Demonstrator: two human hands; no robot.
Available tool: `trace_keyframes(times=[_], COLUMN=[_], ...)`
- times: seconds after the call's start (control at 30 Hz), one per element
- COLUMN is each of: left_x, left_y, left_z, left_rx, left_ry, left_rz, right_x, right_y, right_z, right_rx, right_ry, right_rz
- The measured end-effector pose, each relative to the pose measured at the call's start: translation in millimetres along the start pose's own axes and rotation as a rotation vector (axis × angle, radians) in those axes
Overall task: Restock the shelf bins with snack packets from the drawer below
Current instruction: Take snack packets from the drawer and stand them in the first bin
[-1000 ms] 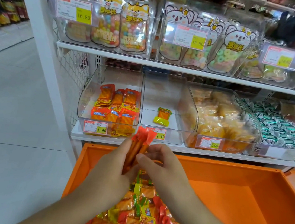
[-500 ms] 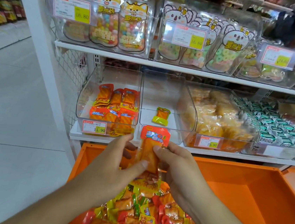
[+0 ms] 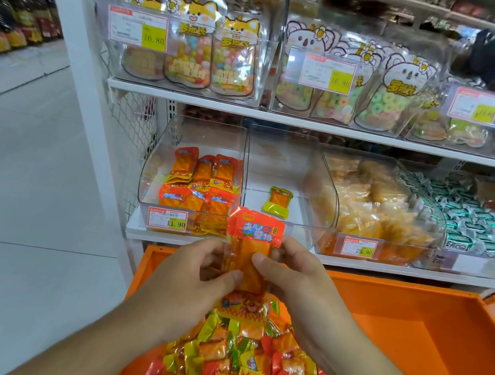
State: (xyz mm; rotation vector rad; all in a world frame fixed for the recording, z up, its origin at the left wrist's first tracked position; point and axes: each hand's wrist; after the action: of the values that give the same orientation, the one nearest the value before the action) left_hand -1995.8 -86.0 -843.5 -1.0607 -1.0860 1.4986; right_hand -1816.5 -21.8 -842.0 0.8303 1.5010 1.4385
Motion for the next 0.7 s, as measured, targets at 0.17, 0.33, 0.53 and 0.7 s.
trace_keyframes(times=[0.17, 0.33, 0.53, 0.7], left_x=[0.8, 9.9, 54.8, 91.3], left_y=[-0.4, -3.8, 0.8, 17.0], left_z=[7.9, 29.6, 82.0, 118.3], left_rx=[-0.04, 0.024, 0.175, 0.275], left_ry=[-0.04, -0.018, -0.191, -0.394], left_rz=[-0.024, -0.069, -0.148, -0.147], right_x=[5.4, 19.0, 85.8, 180.4], right_y=[3.9, 13.0, 39.7, 36.7], right_z=[-9.9, -28.7, -69.6, -109.6], right_rx=[-0.109, -0.074, -0.082, -0.2], right_ry=[-0.058, -0.125, -0.135, -0.11], right_rz=[0.053, 0.041, -0.01, -0.097])
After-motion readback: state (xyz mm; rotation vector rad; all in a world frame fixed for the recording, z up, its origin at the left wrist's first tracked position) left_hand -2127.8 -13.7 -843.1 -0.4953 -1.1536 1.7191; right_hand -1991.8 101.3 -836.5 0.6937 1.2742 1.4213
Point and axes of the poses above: each hand's wrist, its own x-axis towards the middle knuckle, its own z-axis out of the back of the hand, y = z × x, and after that the axes turned 8 degrees about -x, right-handed
